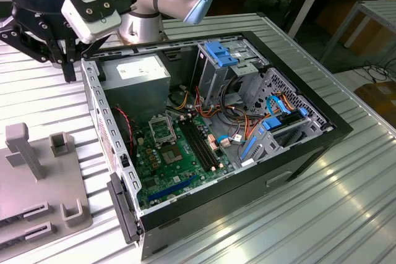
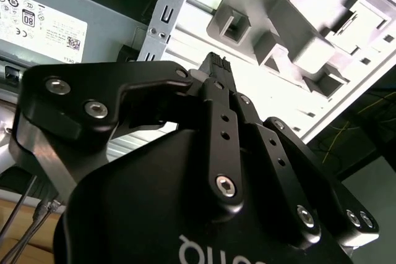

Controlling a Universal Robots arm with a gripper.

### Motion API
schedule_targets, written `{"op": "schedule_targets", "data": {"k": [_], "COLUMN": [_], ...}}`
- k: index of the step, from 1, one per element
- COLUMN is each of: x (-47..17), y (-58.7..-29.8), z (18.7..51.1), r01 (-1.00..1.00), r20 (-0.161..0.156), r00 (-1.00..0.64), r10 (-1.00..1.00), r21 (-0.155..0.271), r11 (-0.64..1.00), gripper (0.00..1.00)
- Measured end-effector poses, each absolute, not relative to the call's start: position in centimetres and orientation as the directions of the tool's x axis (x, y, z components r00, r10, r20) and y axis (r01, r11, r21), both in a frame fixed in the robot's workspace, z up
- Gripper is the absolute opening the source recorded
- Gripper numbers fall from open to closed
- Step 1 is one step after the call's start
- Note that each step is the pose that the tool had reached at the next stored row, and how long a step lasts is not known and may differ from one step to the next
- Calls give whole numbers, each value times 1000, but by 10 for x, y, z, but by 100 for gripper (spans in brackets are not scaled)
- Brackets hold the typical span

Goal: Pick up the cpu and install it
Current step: 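Reach for the cpu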

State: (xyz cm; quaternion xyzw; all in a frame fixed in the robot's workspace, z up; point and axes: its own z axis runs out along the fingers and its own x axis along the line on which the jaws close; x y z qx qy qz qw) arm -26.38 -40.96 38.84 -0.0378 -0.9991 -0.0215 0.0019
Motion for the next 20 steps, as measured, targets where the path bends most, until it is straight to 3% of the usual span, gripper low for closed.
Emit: {"op": "schedule_targets", "data": {"k": [20], "x": [-276], "y": [-416], "z": [388], "r01": [75], "r20": [7], "r00": [-997], "r10": [75], "r21": [43], "r11": [996], "gripper": [11]}}
